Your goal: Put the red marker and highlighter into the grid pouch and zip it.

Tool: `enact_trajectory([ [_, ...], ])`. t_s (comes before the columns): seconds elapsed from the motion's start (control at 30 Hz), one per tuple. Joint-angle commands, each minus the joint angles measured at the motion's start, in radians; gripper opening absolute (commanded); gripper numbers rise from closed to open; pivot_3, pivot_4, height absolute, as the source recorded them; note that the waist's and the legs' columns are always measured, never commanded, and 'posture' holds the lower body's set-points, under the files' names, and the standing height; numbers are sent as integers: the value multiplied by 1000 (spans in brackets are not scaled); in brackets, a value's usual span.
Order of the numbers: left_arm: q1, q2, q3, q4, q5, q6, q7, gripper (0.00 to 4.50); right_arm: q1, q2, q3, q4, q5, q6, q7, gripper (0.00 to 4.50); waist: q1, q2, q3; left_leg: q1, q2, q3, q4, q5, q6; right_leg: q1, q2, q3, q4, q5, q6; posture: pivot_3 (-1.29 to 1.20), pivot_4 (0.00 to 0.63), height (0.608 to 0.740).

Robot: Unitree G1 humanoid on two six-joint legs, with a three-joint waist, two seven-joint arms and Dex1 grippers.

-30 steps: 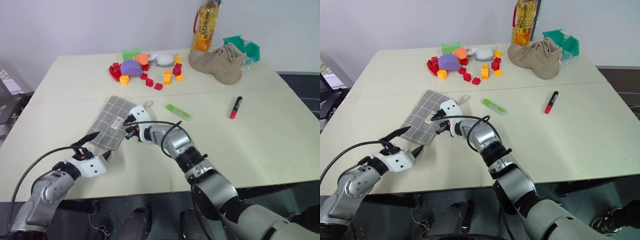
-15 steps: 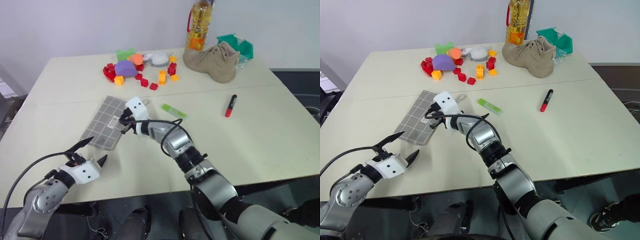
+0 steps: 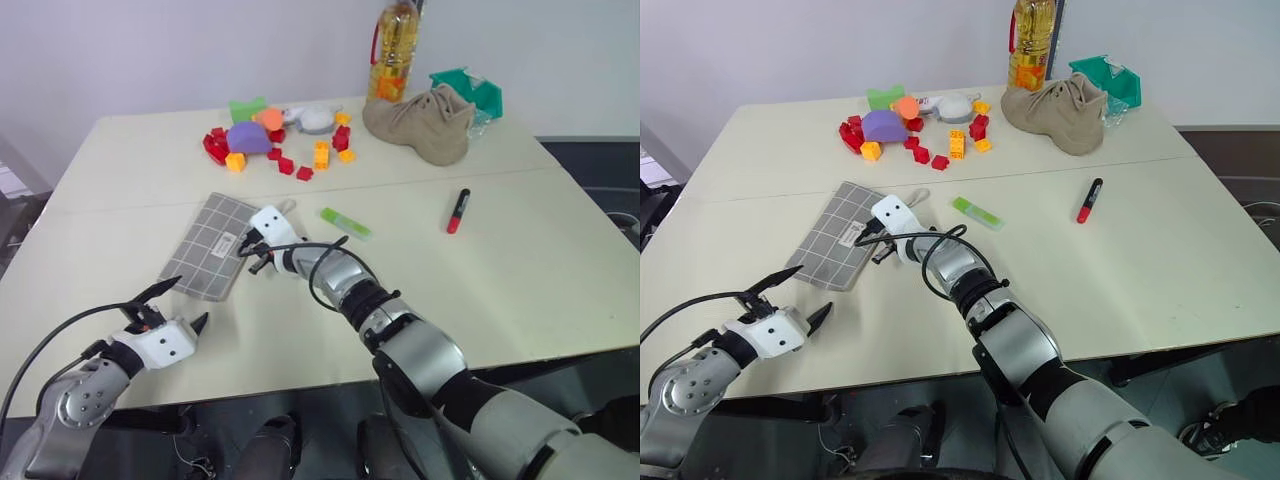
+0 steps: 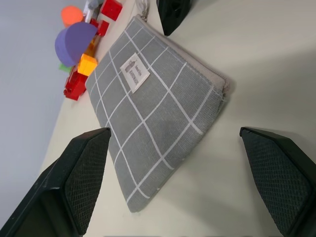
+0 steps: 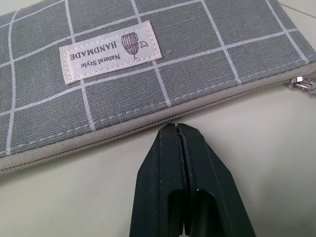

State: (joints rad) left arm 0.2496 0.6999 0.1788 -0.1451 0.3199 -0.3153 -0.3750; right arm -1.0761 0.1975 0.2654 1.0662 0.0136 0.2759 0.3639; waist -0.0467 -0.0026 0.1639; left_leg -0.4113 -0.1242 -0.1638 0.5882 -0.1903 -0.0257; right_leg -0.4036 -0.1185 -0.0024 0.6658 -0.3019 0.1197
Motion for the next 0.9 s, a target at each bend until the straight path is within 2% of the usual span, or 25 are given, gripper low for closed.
enact_trajectory([
  [0.03,-53,23,-14,37,18,28,-12,4500,7,100,10,-27,-17,-21,20,36,1,0,0,0,0,0,0,0,0,0,0,0,0,0,0,0,150,740],
  [0.23,-156,15,-97,109,49,18,-21,4500,159,-2,8,-348,5,10,89,36,5,0,0,0,0,0,0,0,-1,0,0,1,0,0,0,0,150,740],
  [0.3,-185,8,-126,131,46,10,-29,3978,229,-31,-1,-493,14,67,88,0,7,0,0,0,0,0,0,0,-1,0,0,1,0,0,0,0,150,740],
  [0.33,-193,7,-134,137,43,6,-31,3608,254,-40,-2,-543,17,93,87,0,7,0,0,0,0,0,0,0,-1,0,0,1,0,0,0,0,150,740],
  [0.47,-233,-7,-150,161,19,13,-33,1624,384,-100,-8,-808,20,192,78,0,7,-1,0,0,0,0,1,0,-1,0,0,1,0,0,0,0,150,740],
  [0.57,-245,-10,-147,166,6,4,-30,71,419,-127,-39,-904,27,240,56,0,7,-1,0,0,-1,0,1,0,-1,0,0,1,0,0,0,0,150,740],
  [0.77,-247,-14,-123,163,-27,-20,-6,71,452,-171,-49,-997,46,293,70,0,5,-1,-1,0,0,0,1,0,-1,0,0,1,0,0,0,0,150,740],
  [0.9,-244,-60,-70,92,-124,13,9,71,461,-199,-6,-1017,25,266,87,0,4,-1,0,0,0,0,1,0,-1,0,0,1,0,0,0,0,150,740],
])
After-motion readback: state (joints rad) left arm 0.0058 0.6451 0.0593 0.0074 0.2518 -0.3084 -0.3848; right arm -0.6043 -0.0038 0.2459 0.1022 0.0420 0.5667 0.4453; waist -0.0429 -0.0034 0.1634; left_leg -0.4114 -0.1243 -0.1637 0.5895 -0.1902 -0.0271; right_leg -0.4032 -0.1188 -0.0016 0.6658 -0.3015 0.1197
